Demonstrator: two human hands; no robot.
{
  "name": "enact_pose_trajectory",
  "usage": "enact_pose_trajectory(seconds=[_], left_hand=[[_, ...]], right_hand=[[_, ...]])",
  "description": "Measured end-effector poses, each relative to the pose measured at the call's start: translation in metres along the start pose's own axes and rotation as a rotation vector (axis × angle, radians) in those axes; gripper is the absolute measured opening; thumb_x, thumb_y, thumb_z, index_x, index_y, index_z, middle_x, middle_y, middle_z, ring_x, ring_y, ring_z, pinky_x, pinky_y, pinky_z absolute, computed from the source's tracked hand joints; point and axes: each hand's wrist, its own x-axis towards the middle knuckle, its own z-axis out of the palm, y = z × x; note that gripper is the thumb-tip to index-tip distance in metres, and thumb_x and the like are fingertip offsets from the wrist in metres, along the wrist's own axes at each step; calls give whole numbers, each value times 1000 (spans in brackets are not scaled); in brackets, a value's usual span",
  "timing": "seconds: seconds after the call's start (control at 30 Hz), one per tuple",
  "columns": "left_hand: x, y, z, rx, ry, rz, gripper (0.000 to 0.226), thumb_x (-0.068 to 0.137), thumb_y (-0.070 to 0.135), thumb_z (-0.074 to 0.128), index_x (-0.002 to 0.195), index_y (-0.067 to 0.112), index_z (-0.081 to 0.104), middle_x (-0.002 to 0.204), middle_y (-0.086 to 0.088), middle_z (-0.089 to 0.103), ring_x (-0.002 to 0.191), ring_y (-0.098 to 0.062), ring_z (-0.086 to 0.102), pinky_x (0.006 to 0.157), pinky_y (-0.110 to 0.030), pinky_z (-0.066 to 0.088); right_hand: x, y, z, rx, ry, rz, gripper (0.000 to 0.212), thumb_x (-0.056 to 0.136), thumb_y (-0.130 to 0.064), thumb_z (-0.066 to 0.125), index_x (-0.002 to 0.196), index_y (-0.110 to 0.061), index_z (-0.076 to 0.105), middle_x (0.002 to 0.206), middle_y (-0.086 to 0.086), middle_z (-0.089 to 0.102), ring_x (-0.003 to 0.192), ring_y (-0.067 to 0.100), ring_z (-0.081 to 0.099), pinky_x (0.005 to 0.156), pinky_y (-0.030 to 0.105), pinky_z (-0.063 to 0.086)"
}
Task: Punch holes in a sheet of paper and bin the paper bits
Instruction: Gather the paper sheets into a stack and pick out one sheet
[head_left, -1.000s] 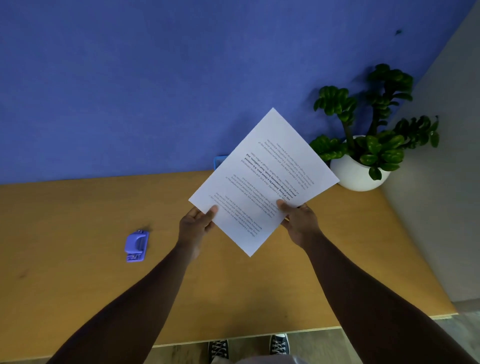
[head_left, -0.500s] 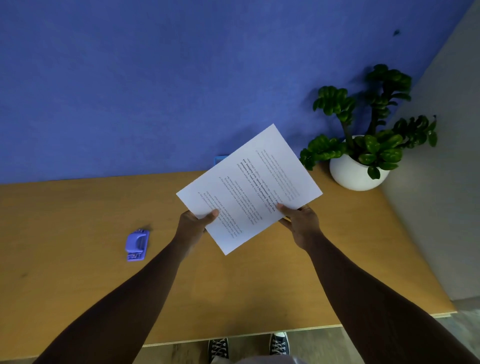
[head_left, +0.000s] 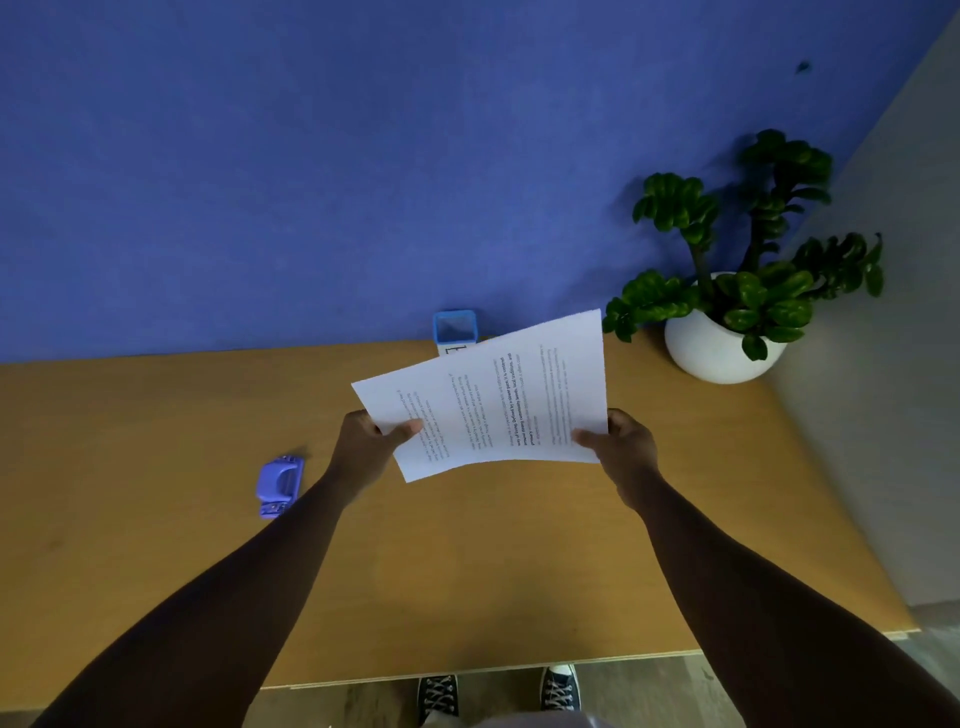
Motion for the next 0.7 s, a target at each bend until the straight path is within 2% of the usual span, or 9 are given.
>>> enact_pose_trajectory(seconds=[0.07, 0.17, 0.3, 0.43, 0.5, 0.6, 0.7], left_hand=[[-2, -1, 2, 21, 2, -3, 19, 82, 12, 80, 92, 28, 75, 91, 18, 78, 85, -5, 75, 63, -15, 56], [-6, -5, 4, 59, -3, -8, 15, 82, 14, 81, 86, 27, 76, 83, 17, 78, 75, -4, 75, 58, -13, 53], [-14, -11, 8, 33, -4, -36, 14, 82, 13, 80, 89, 25, 76, 83, 19, 77, 77, -4, 75, 59, -14, 54], [-20, -19, 12, 16, 34, -60, 12, 80, 11, 82, 86, 20, 77, 74, 17, 77, 63, 2, 71, 51, -9, 47], [-23, -26, 12, 13, 35, -77, 16, 79, 10, 83, 89, 19, 77, 78, 13, 78, 68, 2, 72, 54, -10, 49], [-27, -36, 11, 39, 18, -146, 27, 77, 9, 84, 102, 14, 74, 93, 5, 77, 84, -7, 73, 68, -19, 55], [-26, -41, 11, 85, -2, -172, 26, 80, 13, 82, 104, 14, 74, 96, 3, 76, 88, -10, 73, 68, -20, 56]], right_hand=[[0, 2, 2, -49, -18, 7, 25, 77, -7, 75, 96, -21, 67, 94, -5, 70, 81, 12, 65, 58, 22, 49], [-1, 7, 4, -76, 4, 60, 22, 75, -4, 76, 87, -19, 65, 91, 0, 69, 81, 16, 65, 59, 25, 50], [-2, 13, 6, -150, 17, 46, 27, 76, -7, 77, 101, -12, 67, 96, 2, 68, 87, 24, 66, 65, 29, 54], [-3, 20, 6, -186, 27, -3, 28, 78, -11, 77, 104, -14, 67, 98, 1, 68, 89, 24, 67, 73, 36, 59], [-3, 23, 7, -215, 21, -10, 31, 78, -11, 76, 107, -12, 67, 99, 2, 69, 90, 24, 67, 75, 38, 60], [-5, 29, 8, -273, 8, -28, 34, 80, -12, 72, 114, -12, 66, 95, 1, 68, 85, 21, 67, 64, 31, 57], [-7, 31, 8, -301, 11, -82, 30, 85, -13, 68, 115, -13, 66, 86, -8, 65, 81, 18, 67, 63, 28, 56]])
